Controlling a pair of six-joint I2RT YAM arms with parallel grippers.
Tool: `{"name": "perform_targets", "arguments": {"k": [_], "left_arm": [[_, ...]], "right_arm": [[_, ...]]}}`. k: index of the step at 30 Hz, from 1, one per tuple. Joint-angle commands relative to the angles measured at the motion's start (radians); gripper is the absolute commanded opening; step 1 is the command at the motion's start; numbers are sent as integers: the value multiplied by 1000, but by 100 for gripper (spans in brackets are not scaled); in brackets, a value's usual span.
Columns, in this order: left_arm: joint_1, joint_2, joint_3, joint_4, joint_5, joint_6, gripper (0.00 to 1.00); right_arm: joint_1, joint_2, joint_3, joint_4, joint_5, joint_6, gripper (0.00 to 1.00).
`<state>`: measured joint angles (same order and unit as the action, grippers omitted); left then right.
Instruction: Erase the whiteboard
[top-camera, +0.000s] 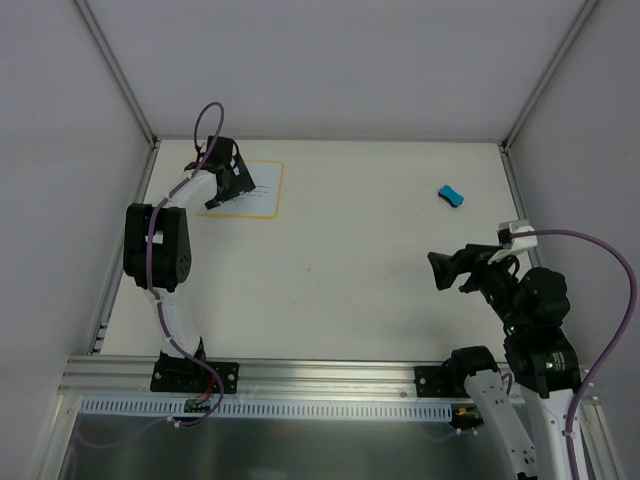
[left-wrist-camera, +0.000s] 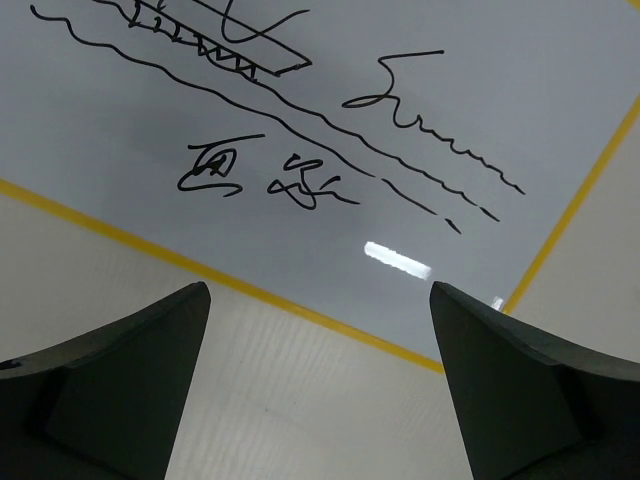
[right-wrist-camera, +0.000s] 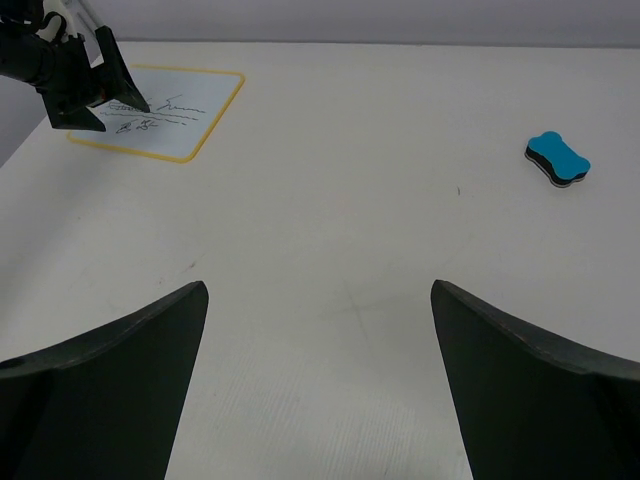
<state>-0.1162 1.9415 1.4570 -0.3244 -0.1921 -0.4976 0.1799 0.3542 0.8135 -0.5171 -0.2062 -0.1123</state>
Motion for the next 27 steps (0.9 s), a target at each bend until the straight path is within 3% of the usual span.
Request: {"name": "perform_targets", "arguments": {"k": [1,18,24,27], "left_arm": [[9,7,43,27,-26,-39,93],[20,129,74,47,3,-35,85],[20,80,-16,45,26,-105,72],[7,44,-90,45,46,-142,70]], "right_arm": [[21,-3,-4,68,-15,-4,99],[46,-24,-22,78,7,-21,99],[46,-40,-24,80,27,-21,99],[47,-50,-27,83,31,-21,99]]}}
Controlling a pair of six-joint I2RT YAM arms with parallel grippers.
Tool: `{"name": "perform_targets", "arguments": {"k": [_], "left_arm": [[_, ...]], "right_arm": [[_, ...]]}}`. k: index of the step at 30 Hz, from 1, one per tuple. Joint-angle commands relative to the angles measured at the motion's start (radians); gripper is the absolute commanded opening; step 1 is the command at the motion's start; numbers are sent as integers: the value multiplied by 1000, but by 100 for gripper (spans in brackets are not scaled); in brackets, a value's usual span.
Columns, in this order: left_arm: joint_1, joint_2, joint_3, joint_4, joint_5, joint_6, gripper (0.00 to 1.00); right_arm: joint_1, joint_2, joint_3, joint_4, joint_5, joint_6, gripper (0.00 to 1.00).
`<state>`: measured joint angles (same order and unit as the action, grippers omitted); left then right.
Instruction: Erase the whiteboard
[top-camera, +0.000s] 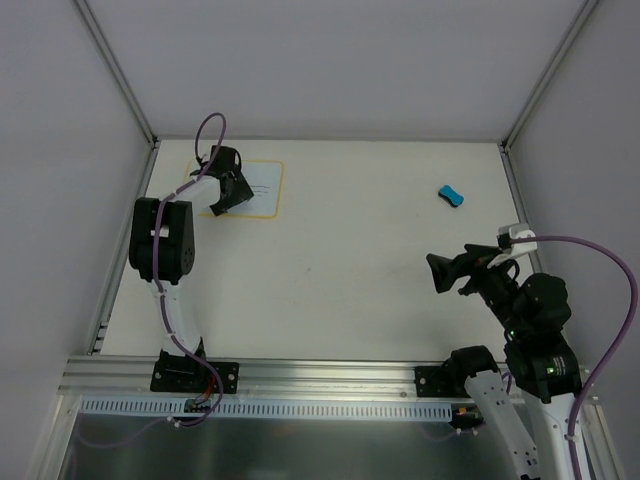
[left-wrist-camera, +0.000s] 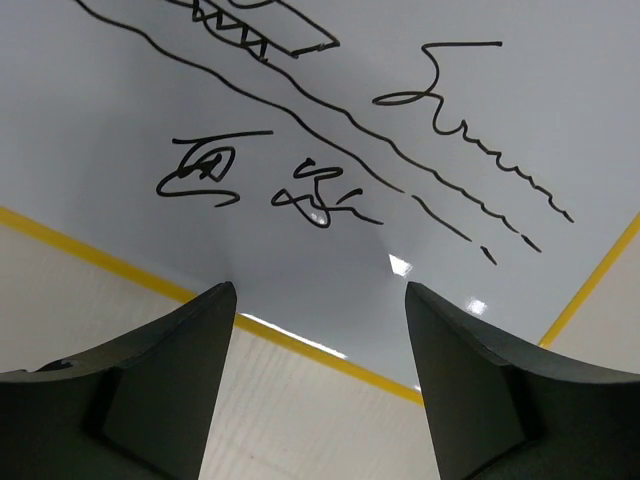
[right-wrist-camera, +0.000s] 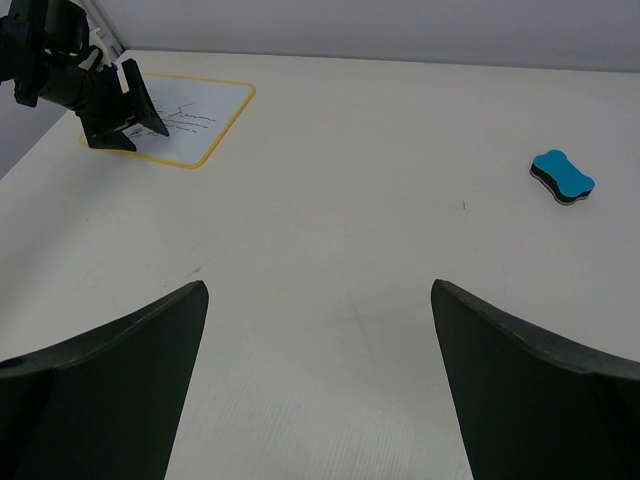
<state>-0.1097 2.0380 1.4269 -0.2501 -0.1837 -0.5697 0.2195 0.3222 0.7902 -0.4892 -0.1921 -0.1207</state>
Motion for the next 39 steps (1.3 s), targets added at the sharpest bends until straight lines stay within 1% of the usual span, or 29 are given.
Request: {"name": "perform_targets", "arguments": {"k": [1,4,6,10,12,17,20,21,24,25,28,31,36,38,39], "left_arm": [[-4,-61,-94,-29,32,-78,70],[-19,-84,-156,-29,27,-102,70],[-24,-104,-184,-31,36,-122,66],[-44,-139,-244,-29,41,-137,65],[-61,-160,-266,-29,65,-154,64],[-142,-213,-348,-29,79,-208,62],[-217,-246,-394,-29,90,-257,61],[-261,-265,-407,-29,90,-284,61],[-341,-295,-459,-31,87,-335,59],[-394,-302,-486,-29,87,-349,59],[-482,-335,-534,-29,81,-395,59],[-524,-369,-554,-29,84,-429,58],[-622,-369,-508,-28,78,-440,58],[-654,-357,-456,-28,87,-440,57],[-694,-336,-438,-28,93,-446,57]], "right_arm": [[7,-21,-3,54,19,-14,99],[9,-34,-5,55,22,-14,99],[11,-43,-5,54,25,-16,99],[14,-60,-9,54,28,-16,99],[14,-66,-9,54,31,-16,99],[17,-80,-9,52,37,-19,99],[20,-89,-8,52,43,-20,99],[20,-92,-6,51,43,-20,99],[20,-98,-5,52,46,-22,99],[21,-101,-6,52,46,-22,99],[21,-109,-9,52,51,-23,99],[24,-114,-11,51,49,-23,99],[24,-114,-17,52,49,-22,99],[26,-114,-16,51,49,-23,99],[27,-114,-14,51,49,-23,99]]}}
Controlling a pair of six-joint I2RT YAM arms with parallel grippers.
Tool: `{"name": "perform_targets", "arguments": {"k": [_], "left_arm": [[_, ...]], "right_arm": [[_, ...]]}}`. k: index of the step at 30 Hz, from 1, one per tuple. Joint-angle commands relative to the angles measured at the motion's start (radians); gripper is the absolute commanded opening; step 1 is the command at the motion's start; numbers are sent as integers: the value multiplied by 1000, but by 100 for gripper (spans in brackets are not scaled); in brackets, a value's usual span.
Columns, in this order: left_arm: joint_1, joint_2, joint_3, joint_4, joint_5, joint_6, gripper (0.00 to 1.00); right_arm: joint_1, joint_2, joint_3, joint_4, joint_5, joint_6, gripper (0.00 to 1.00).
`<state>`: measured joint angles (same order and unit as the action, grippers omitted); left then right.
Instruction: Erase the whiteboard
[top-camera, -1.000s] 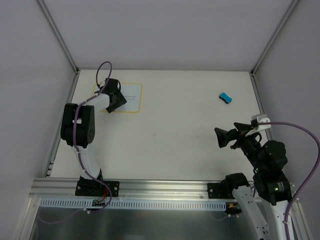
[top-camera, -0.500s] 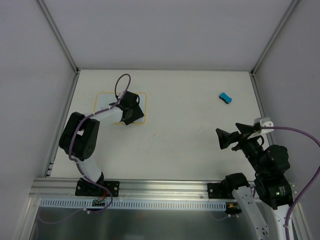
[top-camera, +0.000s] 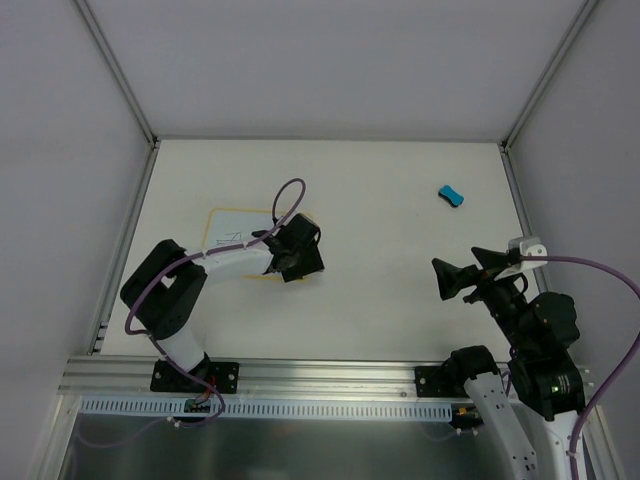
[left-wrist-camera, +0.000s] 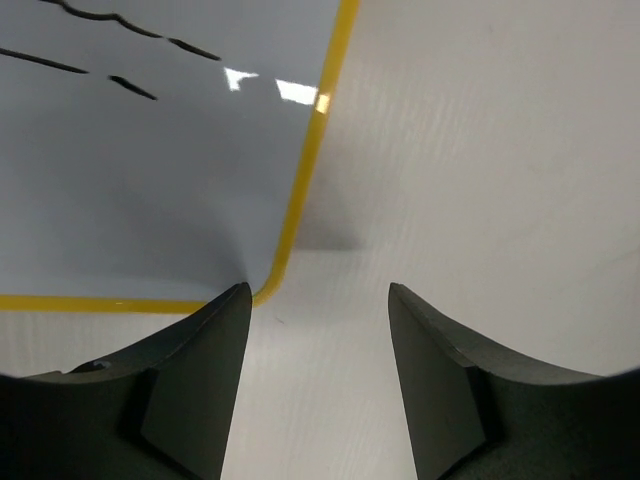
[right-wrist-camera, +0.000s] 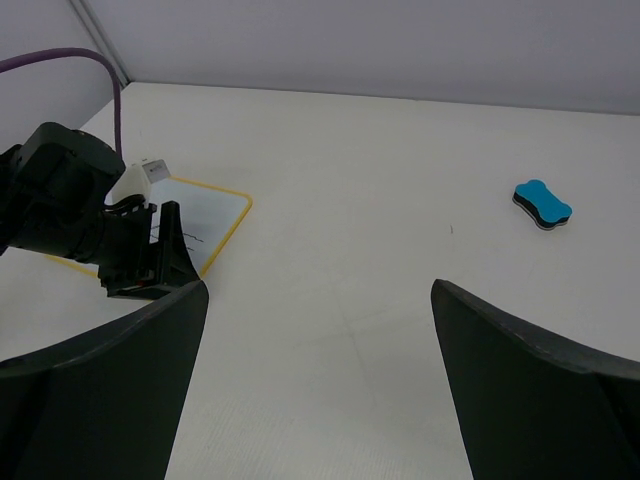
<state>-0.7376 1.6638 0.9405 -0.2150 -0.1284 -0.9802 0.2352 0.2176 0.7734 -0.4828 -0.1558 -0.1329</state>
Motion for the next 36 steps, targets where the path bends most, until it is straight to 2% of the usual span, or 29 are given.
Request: {"name": "perform_targets", "arguments": {"k": [1,3,6,9,13,16,17,19,21,24,27,32,36], "left_arm": [[-86,51,93,-61,52,-37,57],[-149,106,141,-61,62,-40,58],[-181,142,222,-58,78,-28,59],[-181,119,254,-63,49,14,61],[-137,30,232,-64,26,61,70],[-57,-53,195,-69,10,150,84],[-30,-73,184,-73,4,176,92],[73,-120,163,-86,12,247,98],[180,-144,161,-96,3,322,99],[271,-156,184,-106,-37,418,99],[392,-124,231,-113,-31,455,99],[556,-7,329,-115,-45,468,99],[639,83,382,-118,-28,453,99]], "right_arm": [[10,-11,3,44,16,-13,99],[9,-9,1,44,21,-13,99],[10,2,4,44,16,-13,99],[10,16,13,43,-4,-11,99],[10,37,18,44,15,3,99],[10,65,24,44,3,13,99],[10,75,21,43,-5,13,99],[10,91,24,41,-16,19,99],[10,107,24,39,-30,22,99],[10,121,23,39,-54,29,99],[10,138,23,41,-76,29,99],[10,147,18,38,-93,24,99],[10,157,18,36,-116,16,99]]}}
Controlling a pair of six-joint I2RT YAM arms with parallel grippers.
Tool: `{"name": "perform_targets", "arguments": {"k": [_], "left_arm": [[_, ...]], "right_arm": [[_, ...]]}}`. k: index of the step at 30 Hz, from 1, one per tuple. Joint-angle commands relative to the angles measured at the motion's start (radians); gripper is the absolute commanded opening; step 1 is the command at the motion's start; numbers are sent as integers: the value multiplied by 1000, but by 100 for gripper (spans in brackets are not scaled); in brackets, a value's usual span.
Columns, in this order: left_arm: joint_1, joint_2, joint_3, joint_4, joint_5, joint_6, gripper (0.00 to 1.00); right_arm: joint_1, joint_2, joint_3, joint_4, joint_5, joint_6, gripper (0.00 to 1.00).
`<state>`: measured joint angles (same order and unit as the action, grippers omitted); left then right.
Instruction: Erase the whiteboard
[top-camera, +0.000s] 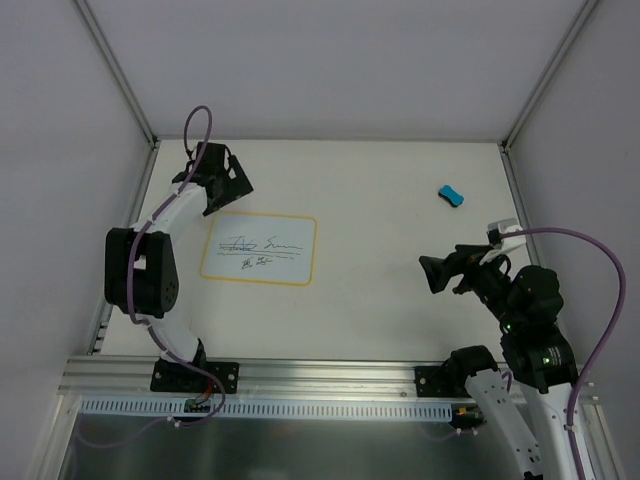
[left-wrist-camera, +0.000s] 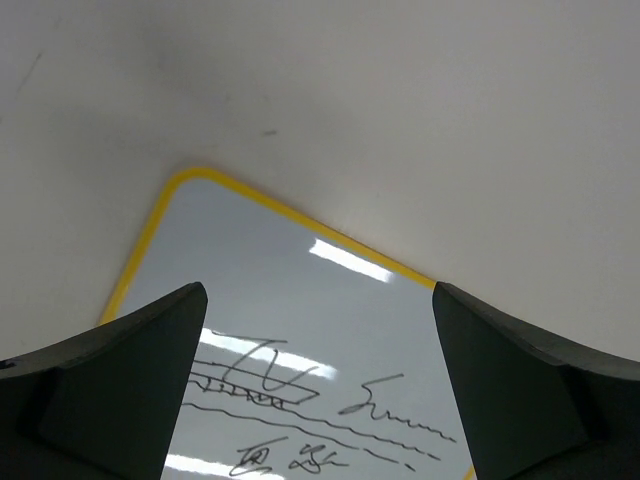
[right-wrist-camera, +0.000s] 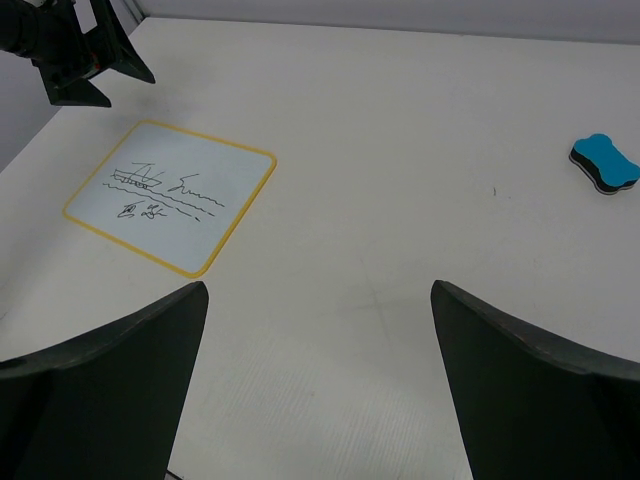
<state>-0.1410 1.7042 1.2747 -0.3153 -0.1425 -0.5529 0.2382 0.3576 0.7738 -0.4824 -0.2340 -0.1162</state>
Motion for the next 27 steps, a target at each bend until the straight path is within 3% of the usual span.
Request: {"name": "perform_targets", "arguments": {"k": [1,8,27], "left_arm": [[55,75,61,-16,-6,24,99],[132,181,71,-25,40,7,99],[135,242,-23,-28,58,-41,99]], "right_arm": [[7,18,18,33,-42,-3,99],[7,20,5,31,-48,-14,99],[9,1,-5,31,-67,-17,99]]}}
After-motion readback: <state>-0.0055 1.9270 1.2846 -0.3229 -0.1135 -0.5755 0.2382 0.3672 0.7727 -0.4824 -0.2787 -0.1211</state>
